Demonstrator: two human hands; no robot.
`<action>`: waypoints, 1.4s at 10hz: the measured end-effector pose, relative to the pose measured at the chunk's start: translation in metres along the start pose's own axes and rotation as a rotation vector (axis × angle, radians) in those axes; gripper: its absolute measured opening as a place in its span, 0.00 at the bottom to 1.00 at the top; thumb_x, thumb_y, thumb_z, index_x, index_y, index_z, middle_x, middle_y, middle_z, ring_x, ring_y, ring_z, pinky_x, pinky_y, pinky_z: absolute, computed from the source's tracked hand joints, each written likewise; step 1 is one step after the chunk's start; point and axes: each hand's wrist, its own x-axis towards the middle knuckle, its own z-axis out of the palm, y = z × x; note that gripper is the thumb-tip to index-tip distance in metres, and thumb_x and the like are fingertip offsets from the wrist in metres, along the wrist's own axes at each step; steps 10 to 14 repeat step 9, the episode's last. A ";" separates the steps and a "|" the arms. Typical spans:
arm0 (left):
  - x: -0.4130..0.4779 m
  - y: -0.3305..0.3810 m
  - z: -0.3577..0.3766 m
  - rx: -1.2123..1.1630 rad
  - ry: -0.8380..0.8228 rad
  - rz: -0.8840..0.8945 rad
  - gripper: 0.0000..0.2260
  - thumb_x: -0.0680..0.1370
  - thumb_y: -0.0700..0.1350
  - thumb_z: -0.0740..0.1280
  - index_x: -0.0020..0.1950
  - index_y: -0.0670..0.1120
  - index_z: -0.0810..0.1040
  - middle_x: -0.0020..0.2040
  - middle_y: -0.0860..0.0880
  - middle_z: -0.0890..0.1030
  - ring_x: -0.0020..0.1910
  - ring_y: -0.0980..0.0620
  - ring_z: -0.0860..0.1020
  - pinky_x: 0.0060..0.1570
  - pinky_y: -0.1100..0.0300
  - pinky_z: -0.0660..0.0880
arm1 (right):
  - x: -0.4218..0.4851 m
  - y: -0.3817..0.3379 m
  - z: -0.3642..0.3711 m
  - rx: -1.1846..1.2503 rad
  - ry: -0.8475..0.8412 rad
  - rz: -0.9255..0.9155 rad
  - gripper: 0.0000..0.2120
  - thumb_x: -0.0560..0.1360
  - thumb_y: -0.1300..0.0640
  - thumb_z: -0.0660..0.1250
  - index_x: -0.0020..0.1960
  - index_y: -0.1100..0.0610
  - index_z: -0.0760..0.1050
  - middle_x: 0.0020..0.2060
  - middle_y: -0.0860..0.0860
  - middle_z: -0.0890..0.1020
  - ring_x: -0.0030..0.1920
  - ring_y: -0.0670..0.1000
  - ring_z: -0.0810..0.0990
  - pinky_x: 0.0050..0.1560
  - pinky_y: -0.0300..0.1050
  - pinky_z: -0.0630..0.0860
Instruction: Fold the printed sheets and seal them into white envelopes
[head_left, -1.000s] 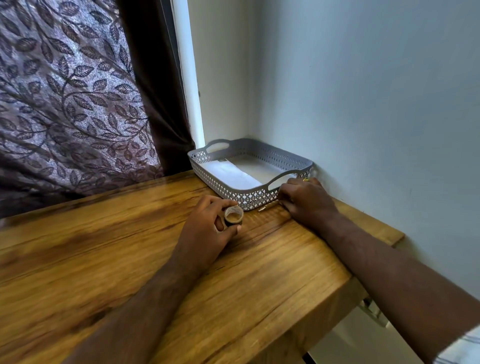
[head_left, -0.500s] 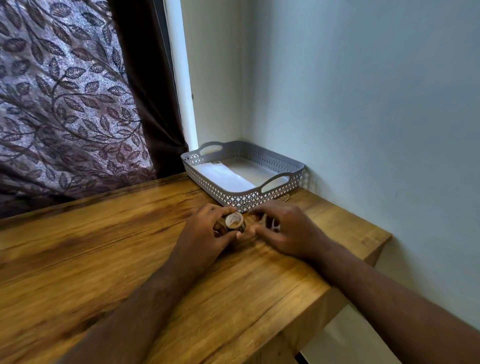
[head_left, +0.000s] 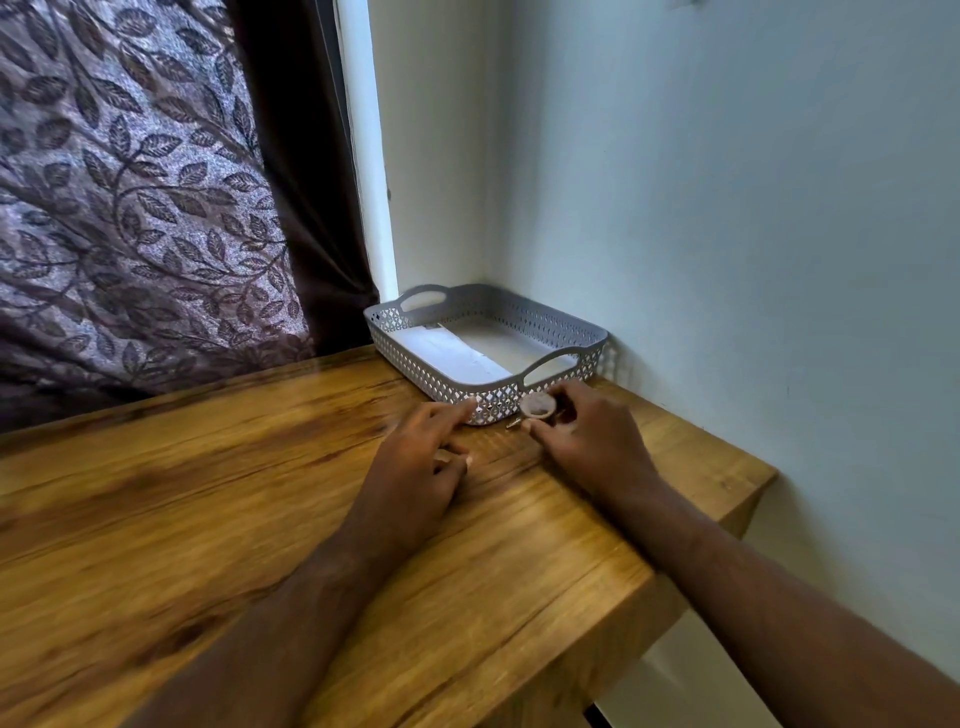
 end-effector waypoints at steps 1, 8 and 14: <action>0.000 -0.003 -0.002 0.012 0.027 -0.016 0.23 0.76 0.39 0.72 0.70 0.53 0.75 0.62 0.55 0.74 0.51 0.60 0.79 0.52 0.61 0.76 | 0.005 0.012 0.004 -0.146 0.035 0.186 0.20 0.69 0.39 0.74 0.54 0.49 0.80 0.49 0.48 0.83 0.48 0.51 0.80 0.51 0.51 0.79; -0.005 0.003 -0.004 0.110 -0.031 -0.022 0.17 0.78 0.45 0.71 0.67 0.52 0.78 0.65 0.57 0.72 0.54 0.61 0.74 0.51 0.69 0.71 | 0.015 0.005 0.009 -0.382 -0.035 0.242 0.18 0.75 0.42 0.70 0.59 0.52 0.78 0.54 0.53 0.82 0.54 0.56 0.79 0.53 0.52 0.75; -0.008 0.006 -0.007 0.143 -0.019 -0.025 0.17 0.78 0.46 0.70 0.67 0.52 0.77 0.66 0.56 0.72 0.58 0.58 0.75 0.54 0.59 0.76 | 0.013 0.000 0.006 -0.345 -0.022 0.256 0.26 0.73 0.40 0.72 0.64 0.53 0.73 0.58 0.55 0.79 0.57 0.58 0.79 0.56 0.54 0.75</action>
